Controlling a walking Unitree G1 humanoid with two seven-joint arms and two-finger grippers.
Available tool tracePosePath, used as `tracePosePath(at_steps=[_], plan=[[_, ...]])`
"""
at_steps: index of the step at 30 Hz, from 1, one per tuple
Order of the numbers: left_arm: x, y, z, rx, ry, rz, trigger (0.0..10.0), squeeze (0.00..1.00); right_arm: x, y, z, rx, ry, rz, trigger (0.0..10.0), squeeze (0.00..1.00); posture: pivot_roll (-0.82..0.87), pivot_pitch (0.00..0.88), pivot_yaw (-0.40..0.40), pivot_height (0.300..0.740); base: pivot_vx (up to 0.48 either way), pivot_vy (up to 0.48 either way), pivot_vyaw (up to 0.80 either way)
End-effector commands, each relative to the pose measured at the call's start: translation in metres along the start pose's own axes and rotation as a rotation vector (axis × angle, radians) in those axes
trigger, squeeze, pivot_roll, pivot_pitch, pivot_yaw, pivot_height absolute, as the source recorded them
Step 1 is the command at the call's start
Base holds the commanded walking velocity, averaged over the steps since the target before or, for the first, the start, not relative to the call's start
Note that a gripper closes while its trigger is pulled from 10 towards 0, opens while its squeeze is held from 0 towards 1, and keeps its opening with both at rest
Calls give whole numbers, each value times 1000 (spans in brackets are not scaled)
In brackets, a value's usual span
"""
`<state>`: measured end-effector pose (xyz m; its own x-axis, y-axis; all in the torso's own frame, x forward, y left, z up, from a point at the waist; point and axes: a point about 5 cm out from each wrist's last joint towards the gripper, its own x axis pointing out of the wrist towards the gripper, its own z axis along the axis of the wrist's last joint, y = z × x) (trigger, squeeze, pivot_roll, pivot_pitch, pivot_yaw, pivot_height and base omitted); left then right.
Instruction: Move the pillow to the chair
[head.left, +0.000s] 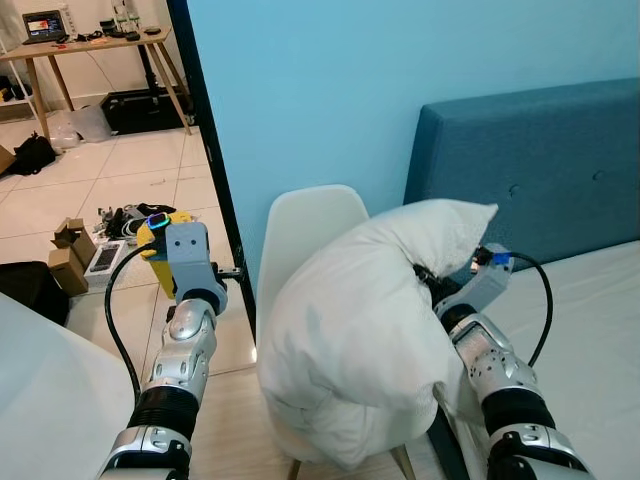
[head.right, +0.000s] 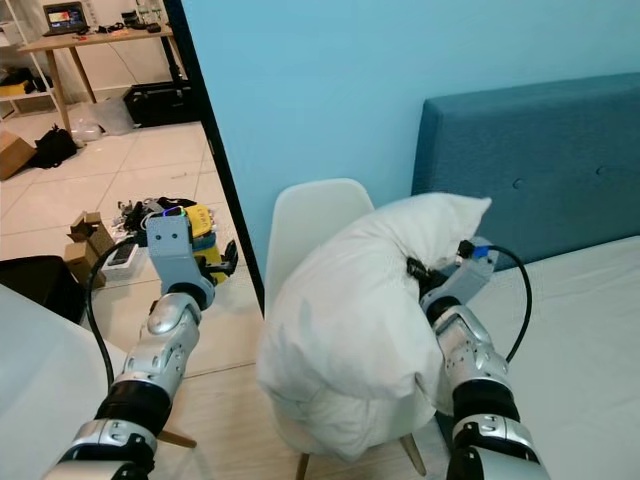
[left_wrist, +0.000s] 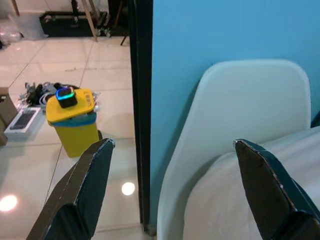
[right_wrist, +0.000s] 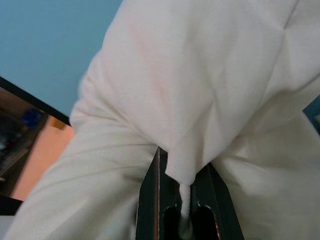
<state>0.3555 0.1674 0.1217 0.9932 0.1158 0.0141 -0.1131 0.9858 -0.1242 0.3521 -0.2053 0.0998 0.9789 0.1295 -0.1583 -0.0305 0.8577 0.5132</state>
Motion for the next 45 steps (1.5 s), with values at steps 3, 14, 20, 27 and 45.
tracePosePath(at_steps=[3, 14, 20, 27, 45], plan=[[-9, 12, -26, -35, 94, 50, 10000, 0, -9, -17, -36, -112, 185, -121, 10000, 0, -21, 0, 69, 680, 0, 0, 0], [-30, 32, -68, -222, 247, 123, 10000, 0, -33, -61, -49, -437, 314, -310, 10000, 0, -16, 0, 66, 635, 0, 0, 0], [-30, 32, -68, -275, 236, 113, 10000, 0, -38, -68, -50, -432, 273, -322, 10000, 0, -5, 0, 65, 615, 0, 0, 0], [-28, 23, -65, -334, 210, 34, 10000, 0, -49, -73, -82, -518, 450, -398, 10000, 0, 0, 0, 79, 585, 0, 0, 0], [-16, 19, -42, -365, 125, -36, 10000, 0, 1, -14, -39, -779, 219, -140, 10000, 0, 25, 0, 88, 551, 0, 0, 0]])
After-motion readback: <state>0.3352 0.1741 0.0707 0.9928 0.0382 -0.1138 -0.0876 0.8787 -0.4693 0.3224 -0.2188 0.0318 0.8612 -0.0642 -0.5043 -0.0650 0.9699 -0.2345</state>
